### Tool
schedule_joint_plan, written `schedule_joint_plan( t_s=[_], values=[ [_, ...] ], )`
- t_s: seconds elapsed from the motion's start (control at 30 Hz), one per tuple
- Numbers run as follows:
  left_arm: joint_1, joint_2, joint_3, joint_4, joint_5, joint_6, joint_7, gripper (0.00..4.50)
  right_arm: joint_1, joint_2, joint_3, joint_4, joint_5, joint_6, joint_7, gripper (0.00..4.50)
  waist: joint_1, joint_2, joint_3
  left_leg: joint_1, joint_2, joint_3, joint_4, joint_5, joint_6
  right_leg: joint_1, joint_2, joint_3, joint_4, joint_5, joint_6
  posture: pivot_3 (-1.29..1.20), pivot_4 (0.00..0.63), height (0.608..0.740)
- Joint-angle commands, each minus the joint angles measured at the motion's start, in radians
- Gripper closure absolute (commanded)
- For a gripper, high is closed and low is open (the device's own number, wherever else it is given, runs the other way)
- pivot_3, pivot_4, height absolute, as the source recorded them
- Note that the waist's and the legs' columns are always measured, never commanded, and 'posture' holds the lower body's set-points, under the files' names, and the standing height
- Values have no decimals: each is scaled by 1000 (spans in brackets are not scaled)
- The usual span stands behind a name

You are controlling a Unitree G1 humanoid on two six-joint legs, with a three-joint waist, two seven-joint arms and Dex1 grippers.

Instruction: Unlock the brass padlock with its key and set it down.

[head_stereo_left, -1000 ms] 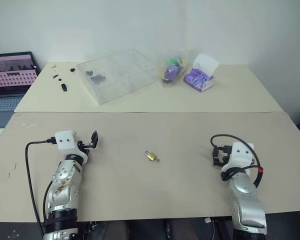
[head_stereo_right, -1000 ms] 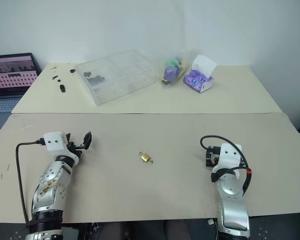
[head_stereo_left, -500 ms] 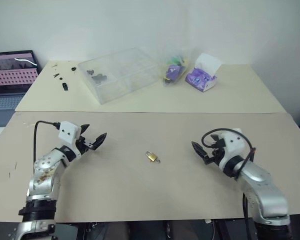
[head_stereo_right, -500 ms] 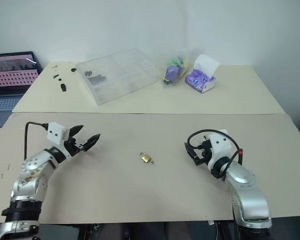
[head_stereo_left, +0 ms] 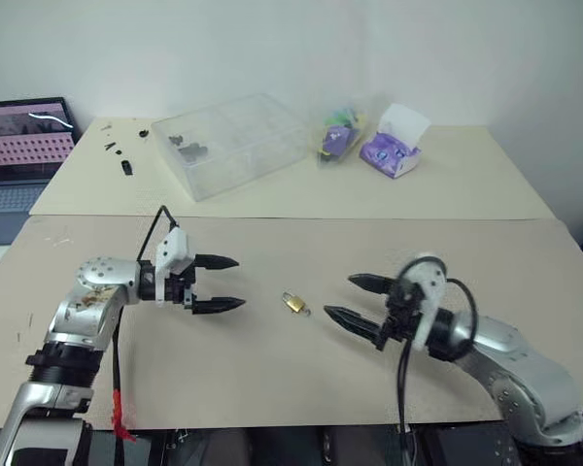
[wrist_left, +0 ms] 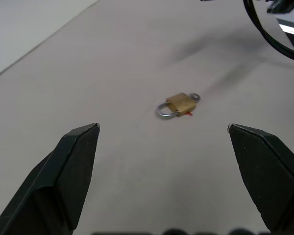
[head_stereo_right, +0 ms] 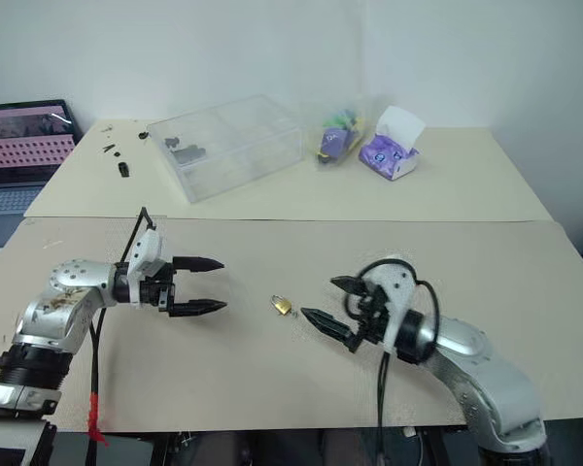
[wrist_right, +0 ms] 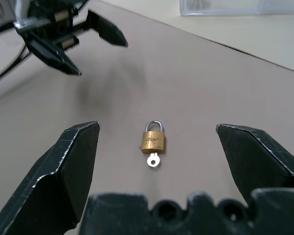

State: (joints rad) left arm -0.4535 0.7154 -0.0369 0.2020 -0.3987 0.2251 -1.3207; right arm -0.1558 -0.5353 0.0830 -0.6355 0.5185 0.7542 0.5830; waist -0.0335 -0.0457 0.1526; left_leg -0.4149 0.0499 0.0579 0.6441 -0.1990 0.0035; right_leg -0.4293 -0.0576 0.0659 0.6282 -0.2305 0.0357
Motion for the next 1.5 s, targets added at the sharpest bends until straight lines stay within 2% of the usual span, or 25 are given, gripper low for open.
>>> schedule_joint_plan(
  t_s=[0.03,0.13,0.23,0.5,0.73,1.13,1.17,1.2,1.27,1.5],
  values=[
    [16,24,41,-48,-19,13,1,42,-82,35,128,-50,-39,42,-42,0,-3,0,0,0,0,0,0,0,0,0,0,0,0,0,0,0,150,740],
    [51,49,62,-98,-33,39,-3,42,-126,60,206,-31,-64,69,-56,0,-4,0,0,-2,0,0,0,-1,0,-1,0,0,1,4,0,0,150,740],
    [104,79,90,-181,-63,81,-2,42,-156,81,248,32,-93,70,-62,0,-4,0,0,-11,-1,0,0,-1,0,-10,0,0,2,4,0,0,150,740],
    [238,151,139,-372,-127,135,-25,42,-205,130,277,182,-180,36,-94,0,-1,-1,0,-10,0,0,1,-1,0,-10,0,0,2,5,1,0,150,740],
    [298,160,161,-388,-126,90,-30,42,-208,146,272,231,-226,17,-96,0,-3,-1,0,-8,0,0,2,0,0,-9,0,0,3,6,2,0,150,740],
    [289,152,123,-397,-114,40,-45,42,-191,160,291,272,-280,32,-85,0,-3,-1,0,-9,0,0,2,0,0,-9,1,0,3,7,0,0,150,740],
    [287,152,122,-399,-115,41,-44,3,-189,161,290,272,-283,33,-85,251,-3,-1,0,-9,0,0,2,0,0,-9,1,0,3,7,0,0,150,740],
    [285,153,122,-400,-117,42,-43,3,-187,162,290,271,-285,34,-85,251,-3,-1,0,-9,0,0,2,0,0,-9,1,0,3,7,0,0,150,740],
    [279,153,122,-400,-119,46,-42,0,-184,163,292,269,-291,35,-85,809,-3,-1,0,-9,0,0,2,0,0,-9,1,0,4,7,0,0,150,740],
    [252,144,120,-392,-117,50,-21,0,-186,173,296,266,-304,38,-84,3224,-3,-1,0,-9,0,0,3,0,0,-9,1,0,4,7,0,0,150,740]
  ],
)
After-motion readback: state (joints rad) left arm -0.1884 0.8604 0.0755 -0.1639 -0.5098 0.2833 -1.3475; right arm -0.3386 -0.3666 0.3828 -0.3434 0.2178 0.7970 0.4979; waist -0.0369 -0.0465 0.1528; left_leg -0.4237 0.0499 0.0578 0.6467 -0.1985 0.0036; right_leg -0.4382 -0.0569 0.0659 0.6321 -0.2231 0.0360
